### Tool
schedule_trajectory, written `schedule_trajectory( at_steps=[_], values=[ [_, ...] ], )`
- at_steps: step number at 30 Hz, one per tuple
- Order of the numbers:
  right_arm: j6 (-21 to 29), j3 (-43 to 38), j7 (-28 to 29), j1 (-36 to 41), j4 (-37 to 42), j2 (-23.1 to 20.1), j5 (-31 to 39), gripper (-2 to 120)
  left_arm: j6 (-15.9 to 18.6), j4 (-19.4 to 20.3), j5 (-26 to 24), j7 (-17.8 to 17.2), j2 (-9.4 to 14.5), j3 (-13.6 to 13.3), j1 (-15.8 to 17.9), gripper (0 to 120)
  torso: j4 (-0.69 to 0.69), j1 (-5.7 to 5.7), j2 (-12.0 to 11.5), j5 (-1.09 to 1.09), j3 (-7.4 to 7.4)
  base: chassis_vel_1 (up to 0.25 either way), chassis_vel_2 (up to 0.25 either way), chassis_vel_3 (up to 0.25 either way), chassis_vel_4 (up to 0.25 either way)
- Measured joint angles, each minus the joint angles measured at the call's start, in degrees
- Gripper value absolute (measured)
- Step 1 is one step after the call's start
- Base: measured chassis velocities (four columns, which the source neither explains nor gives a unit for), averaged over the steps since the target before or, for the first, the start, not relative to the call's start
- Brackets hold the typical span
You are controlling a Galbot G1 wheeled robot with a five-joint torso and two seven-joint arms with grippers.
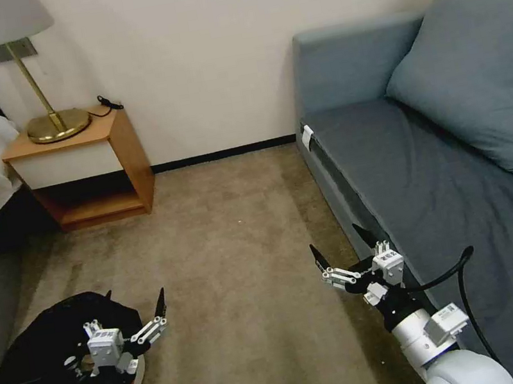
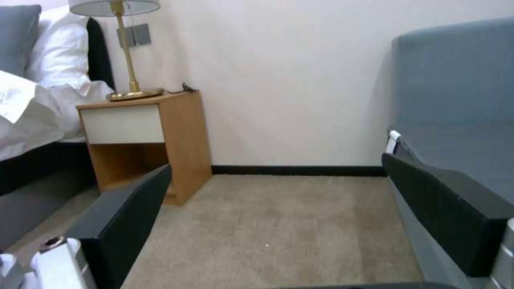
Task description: Pick up the trash bin, then pick up the garbage on the floor and place it into the trash bin.
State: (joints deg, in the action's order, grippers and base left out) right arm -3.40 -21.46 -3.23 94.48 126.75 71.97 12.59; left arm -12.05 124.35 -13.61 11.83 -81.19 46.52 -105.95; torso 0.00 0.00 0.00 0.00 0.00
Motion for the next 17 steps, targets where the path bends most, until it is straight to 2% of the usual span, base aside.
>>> schedule_trajectory(
  at_steps=[17],
  values=[
    [0.0,0.0,0.0,0.0,0.0,0.0,0.0,100,0.1,-0.1,-0.2,0.0,0.0,0.1,0.0,100,0.00,0.00,0.0,0.00,0.00,0.000,0.000,0.000,0.000]
  ],
)
